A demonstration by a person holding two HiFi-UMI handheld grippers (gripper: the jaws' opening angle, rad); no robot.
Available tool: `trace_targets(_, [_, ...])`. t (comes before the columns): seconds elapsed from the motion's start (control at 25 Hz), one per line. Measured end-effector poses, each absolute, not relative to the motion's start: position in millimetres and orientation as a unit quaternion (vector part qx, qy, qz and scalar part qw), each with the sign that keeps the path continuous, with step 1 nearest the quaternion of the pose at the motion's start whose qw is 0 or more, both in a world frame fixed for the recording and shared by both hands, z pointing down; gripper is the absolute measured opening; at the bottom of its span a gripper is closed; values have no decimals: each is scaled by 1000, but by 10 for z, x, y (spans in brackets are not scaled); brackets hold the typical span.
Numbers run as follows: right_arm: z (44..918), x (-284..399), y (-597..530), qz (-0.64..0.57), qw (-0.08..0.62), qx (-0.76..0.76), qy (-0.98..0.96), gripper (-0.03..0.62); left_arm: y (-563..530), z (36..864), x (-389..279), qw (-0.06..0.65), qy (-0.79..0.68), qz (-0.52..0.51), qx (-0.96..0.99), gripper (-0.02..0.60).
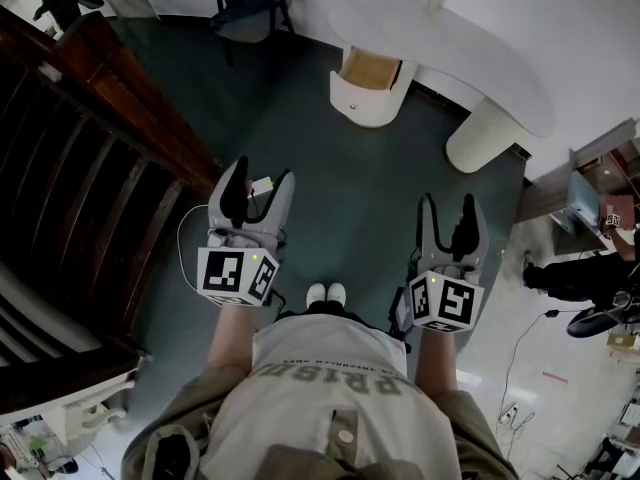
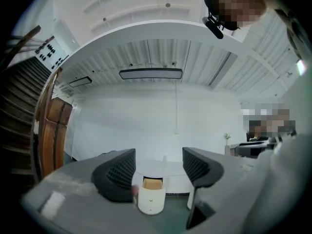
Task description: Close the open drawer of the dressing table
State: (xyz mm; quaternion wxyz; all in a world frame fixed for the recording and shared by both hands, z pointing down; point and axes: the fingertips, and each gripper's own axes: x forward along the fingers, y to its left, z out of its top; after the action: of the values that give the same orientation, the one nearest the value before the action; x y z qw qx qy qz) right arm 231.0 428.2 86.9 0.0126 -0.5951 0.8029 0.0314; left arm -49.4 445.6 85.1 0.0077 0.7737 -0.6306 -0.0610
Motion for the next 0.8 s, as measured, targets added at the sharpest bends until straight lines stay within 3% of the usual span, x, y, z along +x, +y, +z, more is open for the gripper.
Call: trace_targets(0.8, [1083,2509,4066,9,-1,-600,800,290,4156,1068,-321,22,-631,-22,775,307])
